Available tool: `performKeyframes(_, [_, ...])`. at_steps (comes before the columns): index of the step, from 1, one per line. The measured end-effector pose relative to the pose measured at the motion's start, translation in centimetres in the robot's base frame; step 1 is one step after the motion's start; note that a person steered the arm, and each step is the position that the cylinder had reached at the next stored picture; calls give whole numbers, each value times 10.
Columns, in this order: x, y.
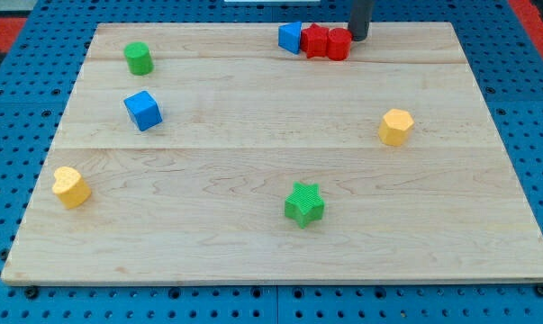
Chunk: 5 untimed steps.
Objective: Put the red circle below the red star
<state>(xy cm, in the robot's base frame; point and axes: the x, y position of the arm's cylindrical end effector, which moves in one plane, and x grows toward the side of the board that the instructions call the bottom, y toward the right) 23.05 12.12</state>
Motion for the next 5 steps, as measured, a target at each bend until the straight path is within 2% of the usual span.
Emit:
performKeyframes(3, [52,-29])
performKeyframes(4, [61,16])
performKeyframes(5, [53,29])
